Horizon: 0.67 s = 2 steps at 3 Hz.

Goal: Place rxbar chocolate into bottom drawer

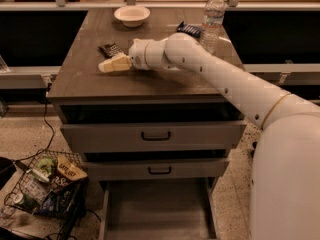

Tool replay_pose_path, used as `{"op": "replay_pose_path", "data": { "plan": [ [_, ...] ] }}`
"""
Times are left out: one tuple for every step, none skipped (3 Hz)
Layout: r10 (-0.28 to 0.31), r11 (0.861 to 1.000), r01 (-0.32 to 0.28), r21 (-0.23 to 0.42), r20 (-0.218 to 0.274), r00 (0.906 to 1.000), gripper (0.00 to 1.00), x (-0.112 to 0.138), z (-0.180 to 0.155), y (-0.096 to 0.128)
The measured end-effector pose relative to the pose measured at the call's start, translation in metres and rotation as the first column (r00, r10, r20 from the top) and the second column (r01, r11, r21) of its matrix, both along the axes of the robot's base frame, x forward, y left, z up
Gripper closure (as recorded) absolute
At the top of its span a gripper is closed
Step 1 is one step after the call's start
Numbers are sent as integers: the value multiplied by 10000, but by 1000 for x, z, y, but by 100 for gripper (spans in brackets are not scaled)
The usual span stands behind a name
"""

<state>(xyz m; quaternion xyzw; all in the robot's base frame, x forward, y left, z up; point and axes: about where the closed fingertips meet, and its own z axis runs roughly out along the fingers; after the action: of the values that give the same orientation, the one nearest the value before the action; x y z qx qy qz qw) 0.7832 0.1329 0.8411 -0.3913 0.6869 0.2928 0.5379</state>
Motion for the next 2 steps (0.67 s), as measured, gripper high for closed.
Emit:
{"op": "replay_pose_path", "data": {
  "plan": [
    [-279,9996,279,67,-62,9996,23,4,-12,-11],
    [-289,9996,289,0,-92,9995,56,3,-16,-10]
  ]
}}
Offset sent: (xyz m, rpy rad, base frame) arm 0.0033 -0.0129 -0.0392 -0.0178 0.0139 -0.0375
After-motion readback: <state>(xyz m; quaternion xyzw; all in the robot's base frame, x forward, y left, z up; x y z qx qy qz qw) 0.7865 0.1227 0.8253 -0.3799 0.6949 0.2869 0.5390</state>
